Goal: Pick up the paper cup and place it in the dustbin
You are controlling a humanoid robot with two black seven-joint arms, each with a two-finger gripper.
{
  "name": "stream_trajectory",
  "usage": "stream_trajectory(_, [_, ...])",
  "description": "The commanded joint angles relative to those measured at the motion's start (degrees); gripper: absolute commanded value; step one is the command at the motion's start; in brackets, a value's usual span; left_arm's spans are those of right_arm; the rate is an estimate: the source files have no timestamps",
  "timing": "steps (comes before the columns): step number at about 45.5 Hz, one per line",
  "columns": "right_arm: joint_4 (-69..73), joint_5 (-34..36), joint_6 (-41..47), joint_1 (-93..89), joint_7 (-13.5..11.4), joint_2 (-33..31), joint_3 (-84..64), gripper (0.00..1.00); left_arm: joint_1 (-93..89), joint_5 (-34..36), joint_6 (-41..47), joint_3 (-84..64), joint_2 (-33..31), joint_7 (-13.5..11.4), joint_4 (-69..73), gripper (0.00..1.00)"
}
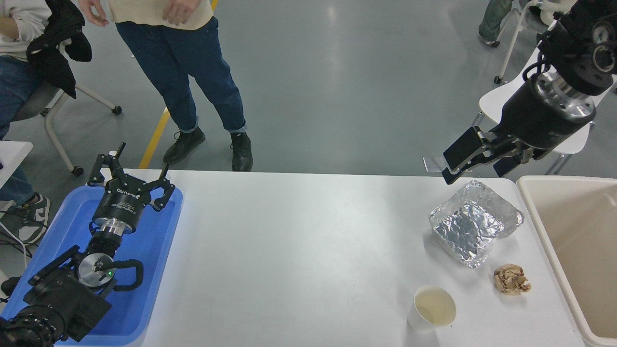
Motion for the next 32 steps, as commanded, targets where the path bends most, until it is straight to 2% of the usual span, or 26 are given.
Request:
stream_trajectory(1, [0.46,0.48,0.03,-1.66,0.01,-1.9,0.2,1.0,0.04,0.01,0.0,0.0,0.0,0.02,0.0,1.0])
stream_trajectory(13, [-0.07,0.31,0.03,-15.89,-0.08,-2.34,4.94,1.0,-0.05,0.01,0.0,0.0,-0.08,-0.07,0.0,1.0])
stream_trajectory(19, [-0.15,0.48,0.03,-20.2,-0.08,-2.34,6.0,0.84,0.04,0.01,0.0,0.0,-0.08,-0.07,0.0,1.0])
stream_trajectory(22, [-0.07,0.48,0.03,-22.04,-0.08,-2.43,6.0,0.73,0.04,0.01,0.0,0.0,-0.08,-0.07,0.0,1.0])
stream_trajectory(32, [-0.07,0.48,0.03,-29.6,-0.08,-2.51,6.26,0.68,0.04,0.01,0.0,0.0,-0.08,-0.07,0.0,1.0])
